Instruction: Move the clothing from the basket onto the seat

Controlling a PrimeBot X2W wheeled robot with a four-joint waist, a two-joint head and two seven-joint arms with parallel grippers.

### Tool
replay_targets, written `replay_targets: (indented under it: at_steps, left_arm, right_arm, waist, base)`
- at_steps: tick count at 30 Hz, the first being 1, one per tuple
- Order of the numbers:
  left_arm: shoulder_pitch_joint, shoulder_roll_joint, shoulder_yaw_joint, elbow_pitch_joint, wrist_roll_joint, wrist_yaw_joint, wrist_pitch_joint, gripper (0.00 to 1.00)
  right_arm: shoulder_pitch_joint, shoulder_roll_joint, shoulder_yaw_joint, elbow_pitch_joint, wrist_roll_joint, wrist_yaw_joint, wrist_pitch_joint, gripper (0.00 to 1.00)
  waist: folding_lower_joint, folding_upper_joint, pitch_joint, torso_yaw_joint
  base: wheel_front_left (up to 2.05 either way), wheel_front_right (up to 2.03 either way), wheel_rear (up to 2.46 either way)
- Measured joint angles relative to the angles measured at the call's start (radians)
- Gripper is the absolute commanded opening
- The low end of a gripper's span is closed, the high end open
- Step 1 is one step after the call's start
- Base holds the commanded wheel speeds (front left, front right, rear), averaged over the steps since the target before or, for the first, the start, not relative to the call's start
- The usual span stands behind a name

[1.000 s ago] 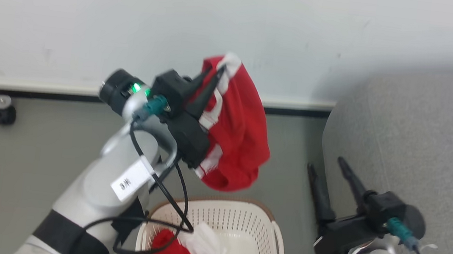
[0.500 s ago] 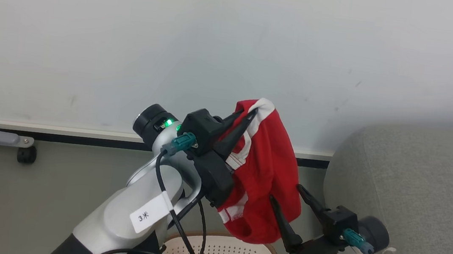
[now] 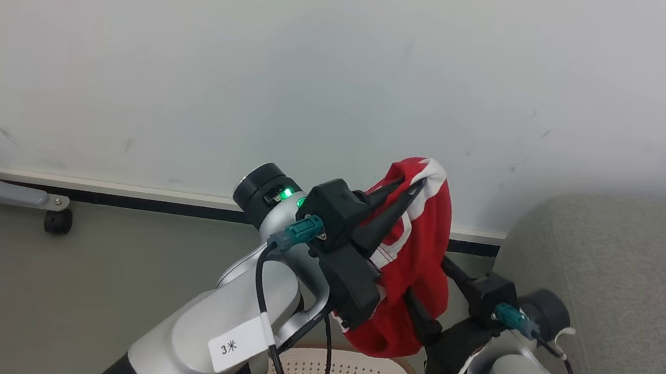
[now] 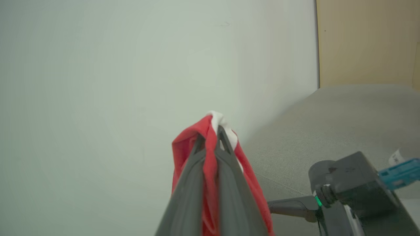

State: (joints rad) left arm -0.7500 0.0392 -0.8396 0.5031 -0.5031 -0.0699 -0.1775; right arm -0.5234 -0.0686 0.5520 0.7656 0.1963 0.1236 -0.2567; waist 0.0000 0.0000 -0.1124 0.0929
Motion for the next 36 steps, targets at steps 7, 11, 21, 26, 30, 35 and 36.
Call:
replay_targets:
  at_steps: [7,11,21,26,30,35,36]
  left_arm:
    - [0.000,0.001,-0.011,-0.017,-0.008,0.010,0.015,0.00]
    - [0.002,0.000,0.003,0.007,-0.017,0.022,0.026,0.00]
    - [0.071,0.055,0.059,0.040,-0.060,0.052,0.016,1.00]
    - [0.107,0.068,0.078,0.045,-0.068,0.063,-0.002,1.00]
    - [0.136,0.074,0.086,0.045,-0.075,0.071,-0.013,1.00]
    - [0.171,0.080,0.091,0.043,-0.085,0.079,-0.027,1.00]
    - [0.177,0.081,0.091,0.042,-0.092,0.079,-0.027,1.00]
  right_arm:
    - [-0.082,0.001,0.035,0.046,0.019,0.001,0.000,0.00]
    - [-0.088,0.001,0.047,0.057,0.055,0.001,0.000,0.00]
    - [-0.128,-0.029,0.069,0.049,0.090,0.001,0.000,0.00]
    - [-0.152,-0.066,0.062,0.034,0.107,0.001,0.000,0.00]
    - [-0.169,-0.110,0.044,0.023,0.112,0.001,0.000,0.00]
    - [-0.170,-0.162,0.022,0.004,0.113,0.001,0.000,0.00]
    - [-0.170,-0.170,0.019,-0.002,0.113,0.001,0.000,0.00]
  waist:
    - [0.0000,0.0000,0.011,0.018]
    - [0.0000,0.0001,0.018,0.021]
    - [0.0000,0.0000,0.029,-0.018]
    - [0.0000,0.0000,0.033,-0.048]
    - [0.0000,0.0000,0.036,-0.074]
    - [0.0000,0.0000,0.039,-0.107]
    - [0.0000,0.0000,0.040,-0.114]
  base:
    - [0.00,0.00,0.00]
    - [0.00,0.00,0.00]
    - [0.00,0.00,0.00]
    - [0.00,0.00,0.00]
    - [0.00,0.00,0.00]
    - [0.00,0.00,0.00]
    - [0.00,0.00,0.00]
